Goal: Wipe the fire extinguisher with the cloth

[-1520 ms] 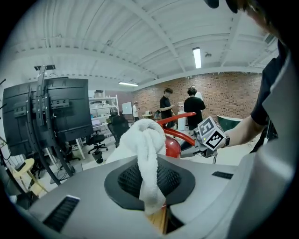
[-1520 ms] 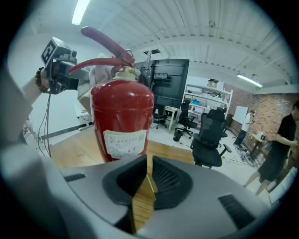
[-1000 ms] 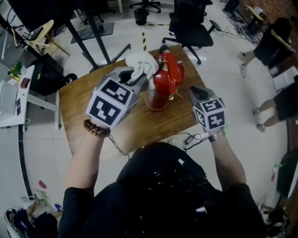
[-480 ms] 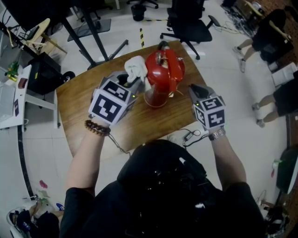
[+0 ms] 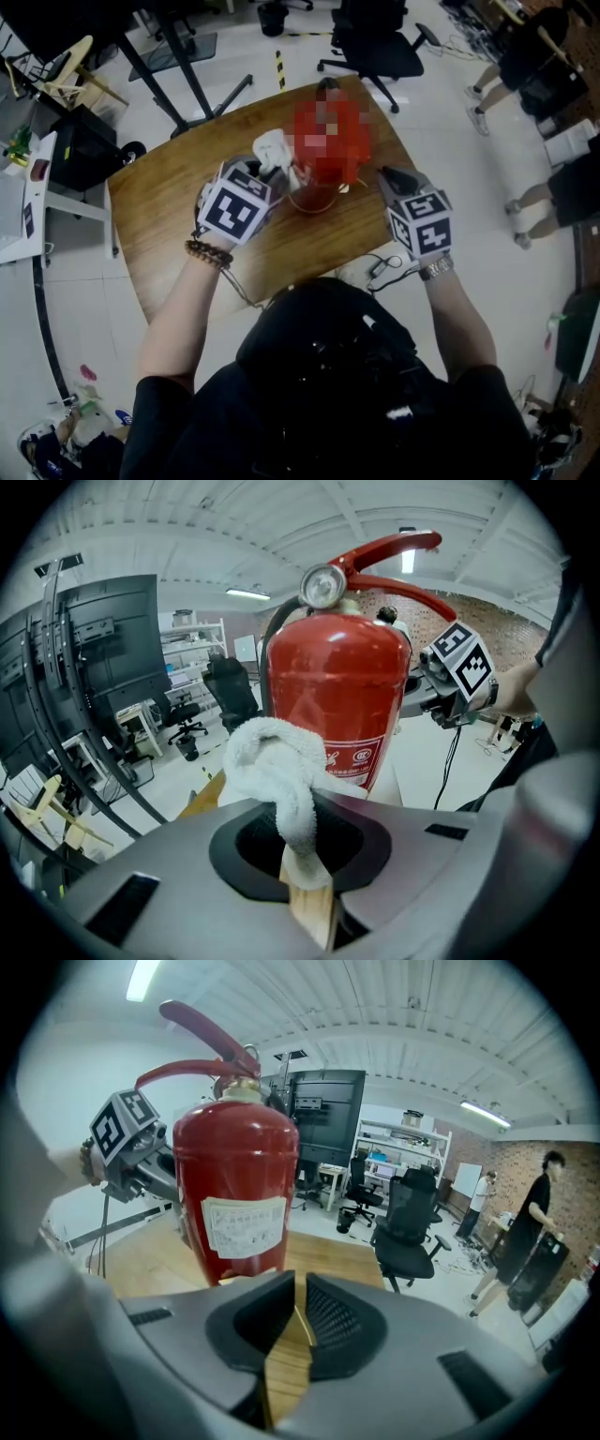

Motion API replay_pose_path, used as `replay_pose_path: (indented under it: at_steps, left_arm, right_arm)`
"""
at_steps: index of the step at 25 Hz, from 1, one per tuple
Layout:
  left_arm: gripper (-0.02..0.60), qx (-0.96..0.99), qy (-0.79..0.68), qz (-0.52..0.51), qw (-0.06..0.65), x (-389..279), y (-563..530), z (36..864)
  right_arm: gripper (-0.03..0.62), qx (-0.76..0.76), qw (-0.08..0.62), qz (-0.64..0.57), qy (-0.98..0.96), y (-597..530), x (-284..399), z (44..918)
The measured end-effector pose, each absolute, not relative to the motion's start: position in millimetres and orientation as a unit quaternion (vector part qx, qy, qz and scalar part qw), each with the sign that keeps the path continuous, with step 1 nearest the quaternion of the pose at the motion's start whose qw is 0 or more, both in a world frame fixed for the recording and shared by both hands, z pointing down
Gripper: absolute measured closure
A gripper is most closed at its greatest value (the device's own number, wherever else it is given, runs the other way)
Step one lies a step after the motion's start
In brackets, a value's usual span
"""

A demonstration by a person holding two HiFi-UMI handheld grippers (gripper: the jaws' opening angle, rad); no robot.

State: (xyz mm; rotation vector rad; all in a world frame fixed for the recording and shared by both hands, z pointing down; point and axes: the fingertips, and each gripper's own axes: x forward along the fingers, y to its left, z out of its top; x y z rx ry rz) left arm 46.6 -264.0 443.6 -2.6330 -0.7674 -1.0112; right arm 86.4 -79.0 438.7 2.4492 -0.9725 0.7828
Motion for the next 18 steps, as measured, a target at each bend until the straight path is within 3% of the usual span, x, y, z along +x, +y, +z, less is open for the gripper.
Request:
replay_pose_path:
  at_steps: [18]
  left_arm:
    - [0.548,-0.867,-0.256,-0.413,0.114,45.1,-263.4,550.9]
  right_arm:
    - [0.551,0.87,0.197,0.301,-0.337,-78.9,75.9,451.8]
